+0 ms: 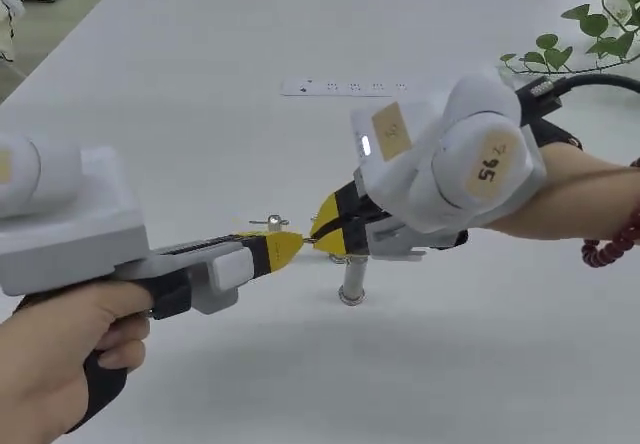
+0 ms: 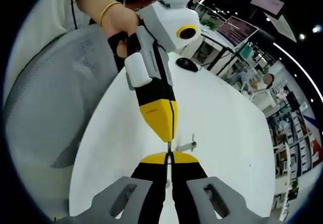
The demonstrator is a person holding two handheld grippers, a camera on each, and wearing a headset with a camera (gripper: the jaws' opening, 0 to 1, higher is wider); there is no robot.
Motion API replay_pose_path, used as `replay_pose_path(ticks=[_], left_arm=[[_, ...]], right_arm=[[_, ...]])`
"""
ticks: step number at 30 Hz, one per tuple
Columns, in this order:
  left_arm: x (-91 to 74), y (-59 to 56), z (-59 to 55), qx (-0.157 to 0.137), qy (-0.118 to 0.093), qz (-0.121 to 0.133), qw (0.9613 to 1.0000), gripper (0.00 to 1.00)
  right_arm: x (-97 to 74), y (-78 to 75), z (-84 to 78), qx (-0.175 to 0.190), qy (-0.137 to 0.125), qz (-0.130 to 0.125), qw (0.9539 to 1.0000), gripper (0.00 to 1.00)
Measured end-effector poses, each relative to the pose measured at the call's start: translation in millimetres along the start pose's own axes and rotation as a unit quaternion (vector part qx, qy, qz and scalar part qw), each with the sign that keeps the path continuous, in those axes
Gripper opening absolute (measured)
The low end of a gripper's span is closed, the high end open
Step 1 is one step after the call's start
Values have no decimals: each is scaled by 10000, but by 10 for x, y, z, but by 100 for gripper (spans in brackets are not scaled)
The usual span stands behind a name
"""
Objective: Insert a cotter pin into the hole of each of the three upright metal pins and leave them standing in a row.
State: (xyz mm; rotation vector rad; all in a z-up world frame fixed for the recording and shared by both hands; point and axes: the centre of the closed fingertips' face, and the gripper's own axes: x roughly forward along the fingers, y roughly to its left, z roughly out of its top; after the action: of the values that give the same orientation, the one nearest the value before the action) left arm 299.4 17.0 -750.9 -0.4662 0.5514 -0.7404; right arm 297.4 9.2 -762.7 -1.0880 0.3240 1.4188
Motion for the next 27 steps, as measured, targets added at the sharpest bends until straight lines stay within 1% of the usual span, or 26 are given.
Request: replay_pose_path(ticks=[3, 6, 9, 11, 13, 15, 17, 18, 21, 22, 24, 25, 27], left_arm=[[-7, -5, -11, 45, 1, -17, 10000, 1], [-5, 1, -7, 58, -18, -10, 10000, 1], [-7, 3, 6, 95, -49, -4, 9999, 0], [-13, 9, 15, 105, -61, -4, 9999, 0], [-16, 16, 11, 164, -45, 7, 9999, 0], [-21, 36, -4, 252, 5, 52, 9997, 0], [-26, 36, -25, 329, 47, 48, 9994, 0], [-30, 32, -37, 381, 67, 39, 9992, 0], [-38, 32, -59, 572, 105, 42, 9983, 0], [-41, 11, -50, 750, 74, 1, 9972, 0], [-46, -15, -58, 847, 92, -35, 9964, 0], [-47, -21, -62, 943, 109, -51, 9955, 0], [-47, -51, -72, 1097, 142, -140, 9938, 0]], right_arm=[[5, 17, 3, 41, -11, 24, 10000, 3], [14, 10, -2, 175, -41, 11, 9998, 3], [9, -4, 0, 263, -123, -16, 9996, 4], [1, -7, 4, 419, -216, -15, 9989, 4], [-11, -11, 11, 662, -325, -20, 9973, 6], [-47, -26, 6, 802, -405, -15, 9960, 6], [-80, -33, 7, 1110, -519, -5, 9925, 7], [-97, -50, -10, 1305, -599, 26, 9896, 8], [-154, -43, -42, 1672, -713, 150, 9832, 9], [-174, -32, -45, 1819, -790, 233, 9799, 9], [-196, -18, -62, 2100, -845, 343, 9734, 12], [-211, 5, -56, 2223, -927, 471, 9694, 13], [-233, 11, -46, 2451, -1069, 579, 9618, 15]])
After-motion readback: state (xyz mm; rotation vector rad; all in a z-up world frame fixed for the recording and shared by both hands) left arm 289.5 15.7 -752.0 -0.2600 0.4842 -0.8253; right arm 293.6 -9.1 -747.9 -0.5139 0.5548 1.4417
